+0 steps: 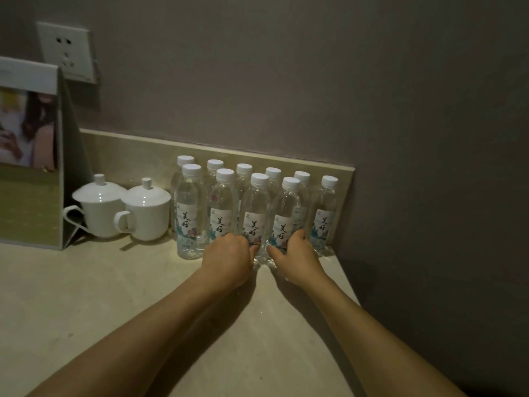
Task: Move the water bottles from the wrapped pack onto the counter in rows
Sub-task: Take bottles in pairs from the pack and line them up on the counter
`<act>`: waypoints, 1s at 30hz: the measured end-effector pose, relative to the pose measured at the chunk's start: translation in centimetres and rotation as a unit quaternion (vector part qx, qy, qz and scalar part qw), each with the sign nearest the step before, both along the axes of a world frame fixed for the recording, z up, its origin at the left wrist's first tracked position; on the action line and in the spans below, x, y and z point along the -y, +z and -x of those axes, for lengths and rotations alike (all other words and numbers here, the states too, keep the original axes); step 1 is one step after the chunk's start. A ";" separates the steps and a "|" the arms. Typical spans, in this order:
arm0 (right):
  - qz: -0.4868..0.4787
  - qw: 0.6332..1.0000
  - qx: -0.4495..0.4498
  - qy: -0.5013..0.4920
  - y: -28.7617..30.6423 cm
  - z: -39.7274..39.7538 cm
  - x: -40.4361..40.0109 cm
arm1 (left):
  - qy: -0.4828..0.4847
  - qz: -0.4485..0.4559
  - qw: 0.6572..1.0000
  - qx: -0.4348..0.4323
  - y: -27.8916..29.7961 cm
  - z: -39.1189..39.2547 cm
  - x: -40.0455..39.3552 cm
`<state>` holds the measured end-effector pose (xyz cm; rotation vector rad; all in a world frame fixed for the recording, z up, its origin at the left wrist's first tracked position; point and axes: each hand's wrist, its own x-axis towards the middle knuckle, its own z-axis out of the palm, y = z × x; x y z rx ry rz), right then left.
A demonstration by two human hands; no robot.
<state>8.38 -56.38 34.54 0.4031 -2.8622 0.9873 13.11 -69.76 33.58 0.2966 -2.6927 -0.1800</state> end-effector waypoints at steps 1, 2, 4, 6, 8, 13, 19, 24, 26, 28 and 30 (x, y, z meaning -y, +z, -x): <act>0.002 1.000 0.002 0.000 0.0 0.0 0.0 | -0.003 -0.003 1.000 0.001 0.1 -0.1 0.0; 0.005 1.000 0.005 0.000 0.0 -0.1 0.0 | -0.006 -0.005 1.000 0.003 0.1 -0.2 0.0; 0.014 1.000 0.009 0.000 0.1 -0.2 0.0 | -0.010 -0.007 1.000 0.002 0.2 -0.3 0.1; 0.022 1.000 0.013 -0.008 0.1 -0.2 0.1 | -0.010 -0.006 1.000 -0.003 0.3 -0.4 0.2; 0.027 0.999 -0.002 -0.029 -0.1 -0.5 0.3 | -0.012 -0.014 1.000 -0.002 0.2 -0.4 0.3; 0.039 0.996 -0.055 -0.065 -1.0 -1.4 0.9 | -0.008 -0.020 1.000 -0.011 -0.1 -0.2 0.5; 0.022 0.997 -0.046 -0.050 -0.8 -1.0 1.1 | -0.006 -0.021 1.000 -0.012 -0.5 0.1 0.6; 0.021 0.998 -0.036 -0.039 -0.6 -1.1 0.8 | -0.024 -0.027 0.999 -0.005 -0.3 0.0 0.7; 0.019 0.999 -0.033 -0.034 -0.5 -1.1 0.7 | -0.020 -0.025 0.999 0.000 -0.2 0.0 0.6; 0.016 0.999 -0.028 -0.034 -0.4 -1.1 0.6 | -0.018 -0.023 1.000 0.005 -0.1 -0.1 0.7; 0.017 0.999 -0.023 -0.029 -0.3 -1.1 0.5 | -0.022 -0.024 0.999 0.010 0.1 -0.1 0.7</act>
